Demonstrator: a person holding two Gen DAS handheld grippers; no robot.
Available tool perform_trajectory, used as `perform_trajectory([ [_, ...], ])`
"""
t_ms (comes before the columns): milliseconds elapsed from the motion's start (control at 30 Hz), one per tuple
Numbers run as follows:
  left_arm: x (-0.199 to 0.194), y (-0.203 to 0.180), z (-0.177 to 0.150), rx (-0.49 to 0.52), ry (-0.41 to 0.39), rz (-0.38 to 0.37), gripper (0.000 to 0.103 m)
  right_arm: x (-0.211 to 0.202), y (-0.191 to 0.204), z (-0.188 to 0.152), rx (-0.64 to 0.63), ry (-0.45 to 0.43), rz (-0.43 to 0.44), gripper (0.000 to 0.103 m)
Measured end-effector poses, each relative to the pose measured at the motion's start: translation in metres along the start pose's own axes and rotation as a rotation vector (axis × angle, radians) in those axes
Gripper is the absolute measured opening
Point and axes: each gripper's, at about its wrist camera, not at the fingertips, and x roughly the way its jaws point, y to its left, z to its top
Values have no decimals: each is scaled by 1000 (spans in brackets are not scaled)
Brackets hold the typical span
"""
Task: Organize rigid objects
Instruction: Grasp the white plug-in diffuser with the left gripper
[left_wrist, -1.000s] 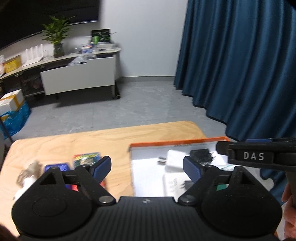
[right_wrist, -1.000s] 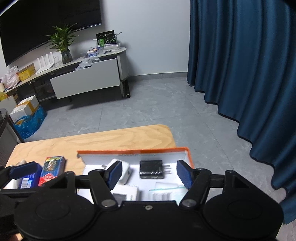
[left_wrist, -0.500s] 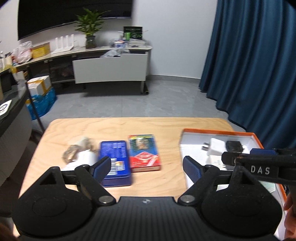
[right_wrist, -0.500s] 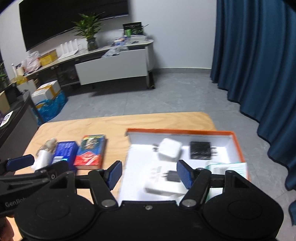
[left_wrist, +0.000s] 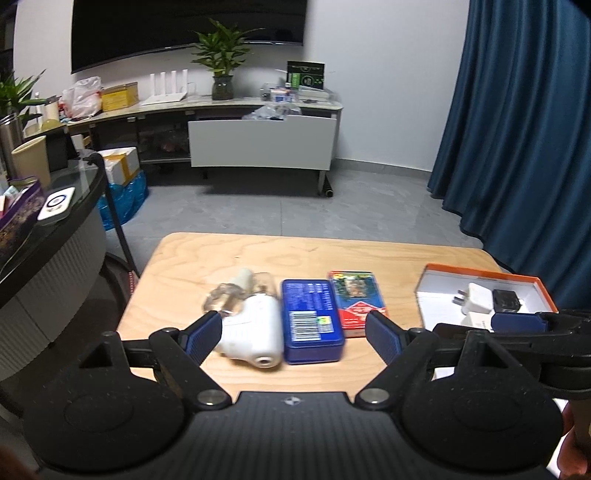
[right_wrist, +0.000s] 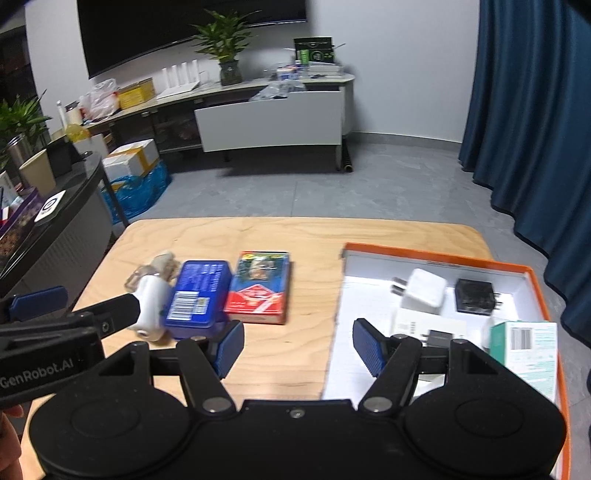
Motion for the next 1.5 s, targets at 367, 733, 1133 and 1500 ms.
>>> perform_trajectory([
  [367, 6, 31, -11, -31, 12, 28, 87, 12, 23, -4, -32, 25, 18, 79],
  [733, 45, 50, -18, -15, 50, 35, 87, 31, 16, -9, -14, 38, 31, 79],
  [1133, 87, 45, -11, 61, 62, 12, 89, 54, 3, -7, 6, 46, 36, 79],
  [1500, 95, 53, -14, 97, 66, -11, 71, 58, 1, -7, 4, 38, 43, 79],
])
